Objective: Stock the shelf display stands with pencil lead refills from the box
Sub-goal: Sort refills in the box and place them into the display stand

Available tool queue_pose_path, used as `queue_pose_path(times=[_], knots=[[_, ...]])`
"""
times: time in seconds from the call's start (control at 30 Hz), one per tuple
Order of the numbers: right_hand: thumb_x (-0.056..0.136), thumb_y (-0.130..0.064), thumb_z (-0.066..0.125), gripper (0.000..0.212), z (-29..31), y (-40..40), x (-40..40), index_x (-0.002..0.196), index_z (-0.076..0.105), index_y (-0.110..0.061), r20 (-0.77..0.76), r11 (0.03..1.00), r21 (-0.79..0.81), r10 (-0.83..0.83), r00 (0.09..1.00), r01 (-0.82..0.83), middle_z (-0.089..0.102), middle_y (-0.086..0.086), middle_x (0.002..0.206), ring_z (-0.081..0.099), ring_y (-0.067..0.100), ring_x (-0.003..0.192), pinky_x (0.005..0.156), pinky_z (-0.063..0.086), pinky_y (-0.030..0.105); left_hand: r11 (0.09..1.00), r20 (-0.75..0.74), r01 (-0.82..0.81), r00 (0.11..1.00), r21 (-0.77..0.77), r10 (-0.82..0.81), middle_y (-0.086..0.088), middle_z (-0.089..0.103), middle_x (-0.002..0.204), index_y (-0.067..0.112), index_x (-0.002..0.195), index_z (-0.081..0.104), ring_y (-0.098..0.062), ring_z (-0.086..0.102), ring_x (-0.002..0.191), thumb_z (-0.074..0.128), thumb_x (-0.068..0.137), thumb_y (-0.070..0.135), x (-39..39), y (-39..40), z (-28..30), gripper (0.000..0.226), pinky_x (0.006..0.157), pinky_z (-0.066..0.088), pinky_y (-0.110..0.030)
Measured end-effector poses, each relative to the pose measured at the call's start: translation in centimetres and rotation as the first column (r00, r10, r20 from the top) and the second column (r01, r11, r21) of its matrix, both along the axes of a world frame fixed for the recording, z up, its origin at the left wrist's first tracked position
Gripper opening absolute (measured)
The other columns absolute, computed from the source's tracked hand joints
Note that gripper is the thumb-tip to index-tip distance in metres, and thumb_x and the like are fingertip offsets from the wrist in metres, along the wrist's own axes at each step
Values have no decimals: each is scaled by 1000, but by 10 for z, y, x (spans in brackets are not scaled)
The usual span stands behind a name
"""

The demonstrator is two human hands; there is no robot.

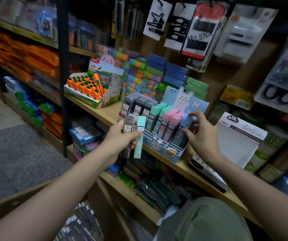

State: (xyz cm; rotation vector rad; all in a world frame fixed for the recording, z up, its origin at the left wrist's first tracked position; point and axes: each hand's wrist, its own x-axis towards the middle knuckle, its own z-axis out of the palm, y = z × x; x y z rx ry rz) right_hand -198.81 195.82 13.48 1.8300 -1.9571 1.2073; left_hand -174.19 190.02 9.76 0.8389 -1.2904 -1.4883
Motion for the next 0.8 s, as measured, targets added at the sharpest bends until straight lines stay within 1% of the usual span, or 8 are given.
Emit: queue_pose_path(times=[0.13,0.27,0.37,0.5,0.63,0.7,0.73,0.8], knots=[[79,-9,78,47,-9,-6,0,117,53,-23,-25,1000,-9,2,1000,-2,58,-6,96,60,14,84,76,49,28,1000,-5,-9,1000,16,10,3,65,66,17,107,67,-7,52,50,70,86,5,0,-3,-1,25,46,45,-21],[77,-8,80,46,-15,-11,2,115,57,-20,-23,1000,-25,-7,1000,6,60,1,106,63,15,79,77,55,34,999,12,6,1000,34,-6,5,67,66,14,103,67,-6,53,52,71,85,6,-4,-4,-6,21,48,46,-20],[77,-9,80,44,-17,-13,2,114,58,-20,-50,1000,-17,-25,998,24,58,1,106,63,15,75,77,57,39,999,24,31,999,30,-32,5,66,64,14,101,67,-7,53,53,72,84,7,-8,-4,-8,19,49,47,-21],[79,-12,79,41,-17,-13,2,115,59,-17,-90,999,1,-53,995,53,58,3,108,66,20,82,79,57,44,998,29,52,998,40,-53,2,67,69,12,104,65,-6,54,53,73,84,7,-14,-4,-8,22,50,47,-21],[83,-19,76,36,-12,-8,5,116,63,-14,-128,997,-2,-71,989,72,57,5,111,67,23,82,78,56,46,997,20,54,998,51,-55,3,67,69,11,104,65,-6,54,54,74,83,7,-17,-4,-10,23,50,47,-21],[87,-22,72,37,-7,-4,9,121,64,-14,-142,996,-32,-89,986,85,54,6,117,65,20,79,78,57,43,997,20,59,998,47,-60,4,67,67,11,104,64,-5,55,53,74,82,8,-18,-3,-10,24,50,47,-20],[88,-22,71,37,-4,-1,13,123,64,-14,-137,995,-67,-83,987,74,53,4,117,63,16,76,77,57,40,997,21,63,998,45,-64,4,67,67,11,104,64,-5,55,53,75,82,8,-17,-3,-10,24,50,47,-20],[90,-20,67,34,4,6,23,124,62,-18,-85,993,-120,0,996,-10,53,-3,110,59,7,76,75,56,28,997,34,69,997,38,-71,4,67,68,12,104,65,-5,56,53,75,82,9,-16,-4,-10,25,50,48,-20]])
